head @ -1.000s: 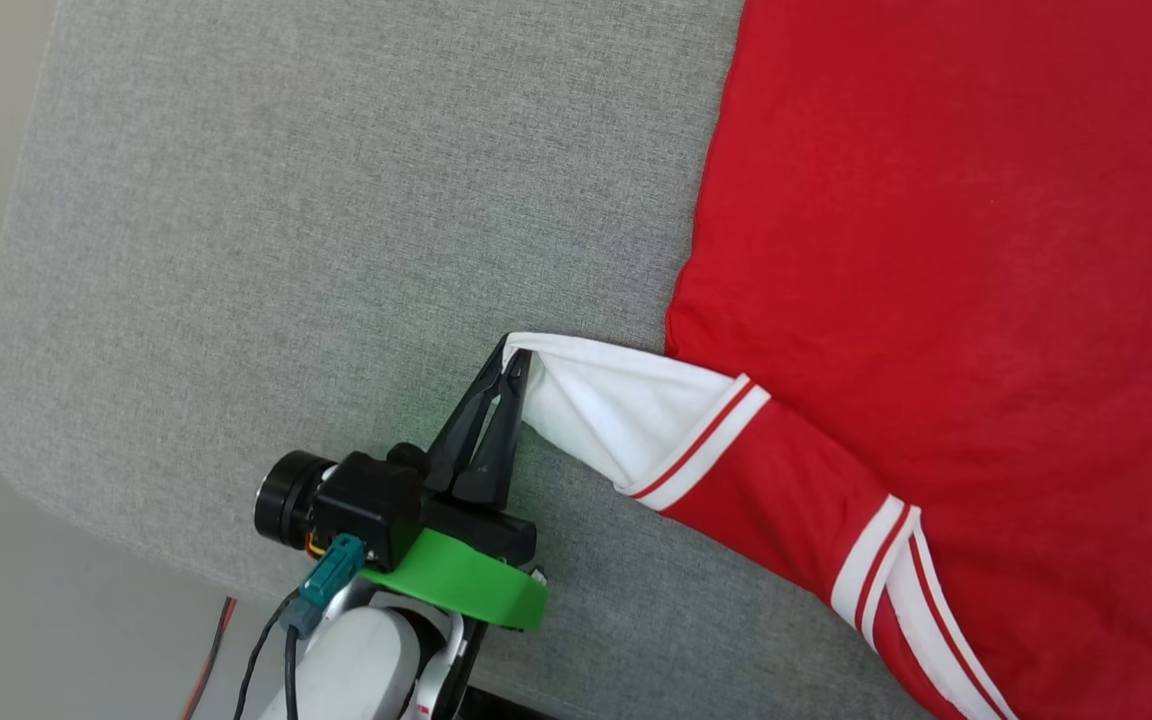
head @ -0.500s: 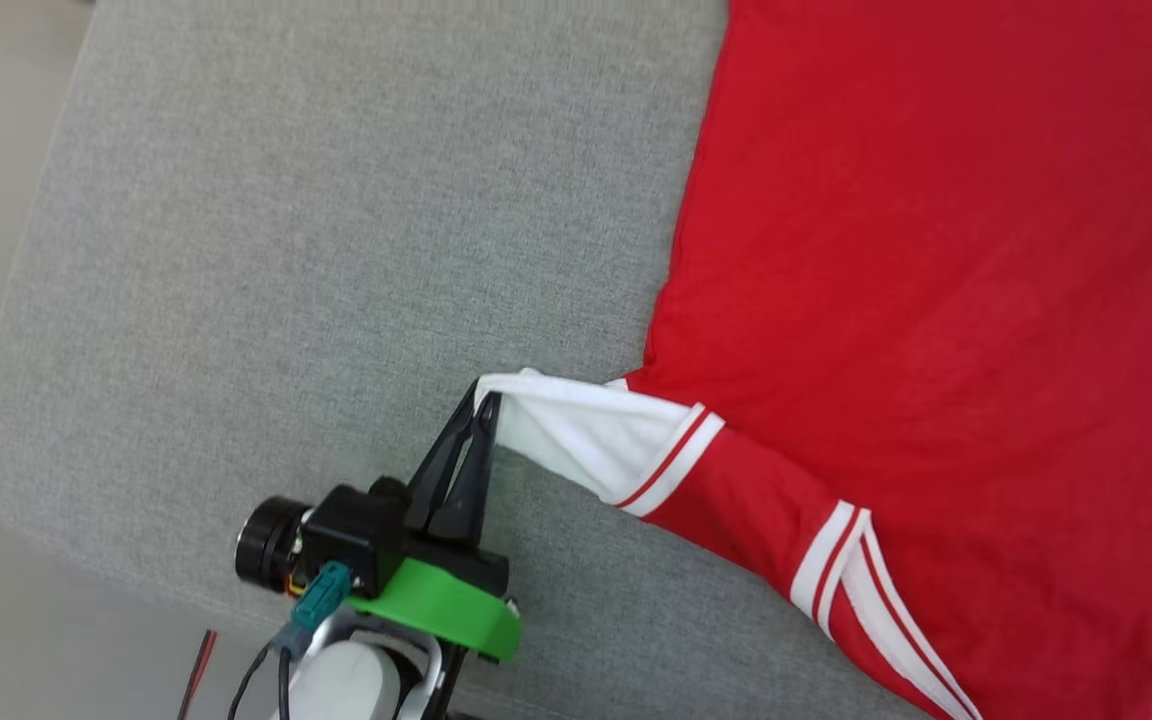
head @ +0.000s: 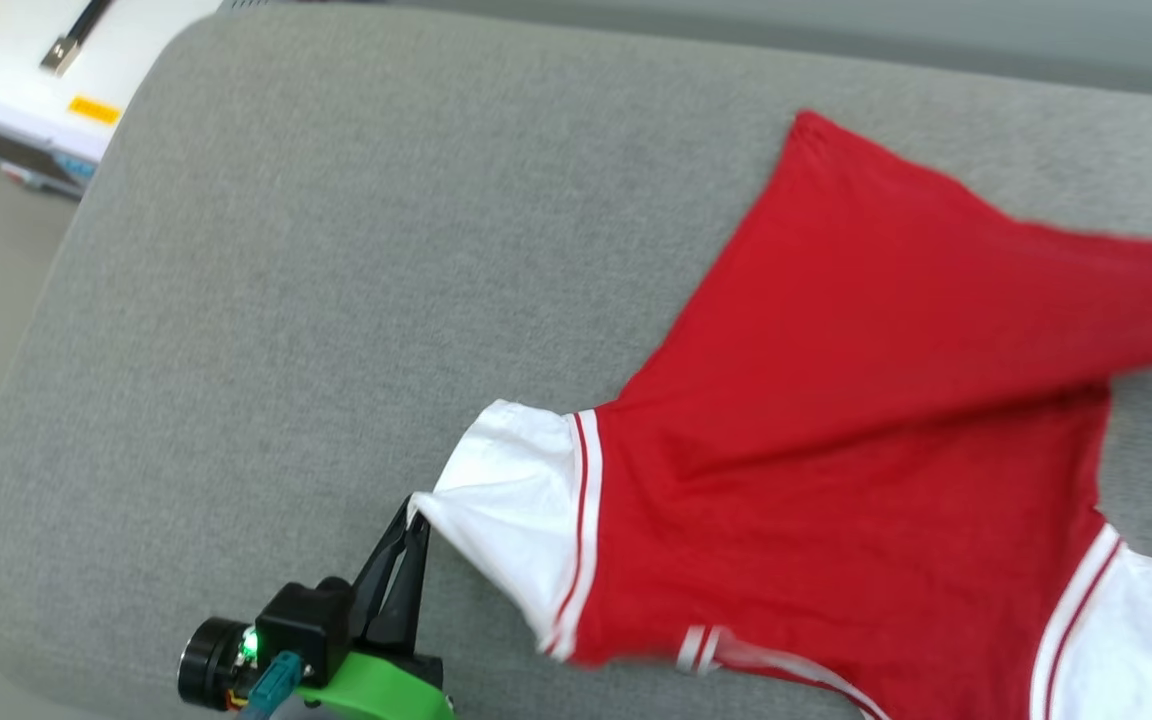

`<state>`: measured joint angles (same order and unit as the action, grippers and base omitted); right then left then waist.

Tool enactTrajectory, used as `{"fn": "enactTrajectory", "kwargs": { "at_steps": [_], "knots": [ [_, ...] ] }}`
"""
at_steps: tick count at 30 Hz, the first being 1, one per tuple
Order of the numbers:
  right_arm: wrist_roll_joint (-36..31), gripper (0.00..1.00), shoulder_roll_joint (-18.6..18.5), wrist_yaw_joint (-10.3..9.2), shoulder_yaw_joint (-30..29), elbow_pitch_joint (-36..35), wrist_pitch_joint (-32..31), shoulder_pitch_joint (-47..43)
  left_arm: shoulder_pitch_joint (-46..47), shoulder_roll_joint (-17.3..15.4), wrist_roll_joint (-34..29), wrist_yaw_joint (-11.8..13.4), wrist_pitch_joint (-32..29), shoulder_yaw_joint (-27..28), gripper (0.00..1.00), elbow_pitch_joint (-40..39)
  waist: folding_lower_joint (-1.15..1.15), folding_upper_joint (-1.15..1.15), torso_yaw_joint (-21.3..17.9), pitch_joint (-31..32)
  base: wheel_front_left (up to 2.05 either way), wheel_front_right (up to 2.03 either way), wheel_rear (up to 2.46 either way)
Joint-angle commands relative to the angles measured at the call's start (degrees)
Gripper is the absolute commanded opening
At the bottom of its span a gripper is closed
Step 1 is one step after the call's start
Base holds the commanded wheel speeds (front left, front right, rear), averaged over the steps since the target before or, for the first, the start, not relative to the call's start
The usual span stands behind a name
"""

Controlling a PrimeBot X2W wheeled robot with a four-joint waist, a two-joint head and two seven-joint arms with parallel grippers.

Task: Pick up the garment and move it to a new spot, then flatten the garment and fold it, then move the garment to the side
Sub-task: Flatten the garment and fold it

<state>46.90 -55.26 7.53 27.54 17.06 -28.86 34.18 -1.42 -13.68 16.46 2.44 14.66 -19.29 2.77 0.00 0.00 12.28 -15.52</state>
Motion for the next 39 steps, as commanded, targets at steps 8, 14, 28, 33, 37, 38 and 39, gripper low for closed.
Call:
{"fn": "enactTrajectory", "kwargs": {
  "at_steps": [8,14,28,33,37,38,39],
  "knots": [
    [2.8,0.0,-1.2,-0.04,-7.6,-3.4,4.6,-20.5,-3.1,-1.6,0.8,0.9,0.3,1.0,0.0,0.8,0.0,0.0,-6.7,7.1,0.0,0.0,0.0],
    [2.5,0.0,2.2,-0.04,-13.4,-4.2,4.9,-34.3,-3.4,-2.0,1.2,1.0,0.3,1.2,0.0,1.5,0.0,0.0,-7.7,7.3,0.0,0.0,0.0],
    [-3.6,1.0,13.5,-0.04,-22.2,-7.1,4.1,-43.2,-2.5,-1.9,0.9,1.0,0.3,1.2,0.0,2.3,0.0,0.0,-8.0,6.8,0.0,0.0,0.0],
    [-5.3,1.0,12.4,-0.04,-26.2,-13.5,4.2,-39.2,-2.4,-1.8,0.4,1.2,0.3,1.0,0.0,1.9,0.0,0.0,-8.2,6.7,0.0,0.0,0.0],
    [-6.7,1.0,10.9,-0.04,-27.9,-18.6,3.2,-33.3,-1.9,-1.7,0.1,1.2,0.3,0.8,0.0,1.2,0.0,0.0,-7.8,5.7,0.0,0.0,0.0],
    [-6.9,1.0,10.6,-0.04,-27.9,-19.6,2.6,-31.8,-1.6,-1.6,-0.1,1.1,0.3,0.7,0.0,1.1,0.0,0.0,-7.6,5.3,0.0,0.0,0.0],
    [-7.2,1.0,10.2,-0.04,-27.5,-20.8,1.8,-29.7,-1.2,-1.6,-0.3,1.0,0.3,0.6,0.0,0.8,0.0,0.0,-7.3,4.9,0.0,0.0,0.0]
  ]
}}
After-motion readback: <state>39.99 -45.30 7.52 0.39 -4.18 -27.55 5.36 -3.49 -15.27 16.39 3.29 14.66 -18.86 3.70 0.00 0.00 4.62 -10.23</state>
